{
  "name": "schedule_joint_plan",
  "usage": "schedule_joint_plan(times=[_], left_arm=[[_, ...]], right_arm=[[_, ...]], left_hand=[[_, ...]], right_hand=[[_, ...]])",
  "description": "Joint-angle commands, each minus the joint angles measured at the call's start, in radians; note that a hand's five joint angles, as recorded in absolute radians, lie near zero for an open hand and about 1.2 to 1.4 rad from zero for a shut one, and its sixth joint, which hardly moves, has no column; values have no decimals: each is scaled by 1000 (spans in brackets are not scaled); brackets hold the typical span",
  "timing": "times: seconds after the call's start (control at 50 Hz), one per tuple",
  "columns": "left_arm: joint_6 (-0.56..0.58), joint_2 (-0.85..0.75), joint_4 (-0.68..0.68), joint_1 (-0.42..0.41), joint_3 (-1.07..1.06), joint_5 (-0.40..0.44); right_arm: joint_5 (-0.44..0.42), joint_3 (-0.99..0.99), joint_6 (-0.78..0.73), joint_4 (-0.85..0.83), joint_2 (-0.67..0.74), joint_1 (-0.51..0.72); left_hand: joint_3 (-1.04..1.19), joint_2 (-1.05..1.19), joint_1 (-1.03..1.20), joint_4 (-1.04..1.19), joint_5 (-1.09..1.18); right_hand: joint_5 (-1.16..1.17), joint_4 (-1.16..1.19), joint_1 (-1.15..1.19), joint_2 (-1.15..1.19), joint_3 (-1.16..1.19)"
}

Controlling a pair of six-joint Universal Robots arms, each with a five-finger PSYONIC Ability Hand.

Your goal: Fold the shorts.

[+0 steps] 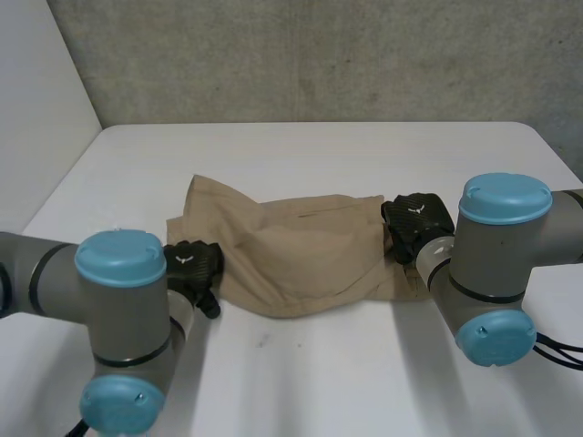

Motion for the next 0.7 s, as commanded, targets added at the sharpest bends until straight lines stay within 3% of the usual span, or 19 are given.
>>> schedule_joint_plan(times=[0.02, 0.46, 0.7], left_arm=[[5, -55, 1, -1, 77, 0], [61, -174, 21, -1, 214, 0], [63, -204, 43, -1, 243, 0]], right_arm=[[0, 3, -5, -2, 0, 0], [-6, 5, -8, -5, 2, 2], [-8, 3, -8, -7, 2, 2]], left_hand=[[50, 53, 35, 57, 64], [299, 302, 284, 306, 313], [303, 306, 287, 310, 316]], right_hand=[[221, 209, 424, 222, 216], [221, 209, 424, 222, 216], [221, 209, 424, 222, 216]])
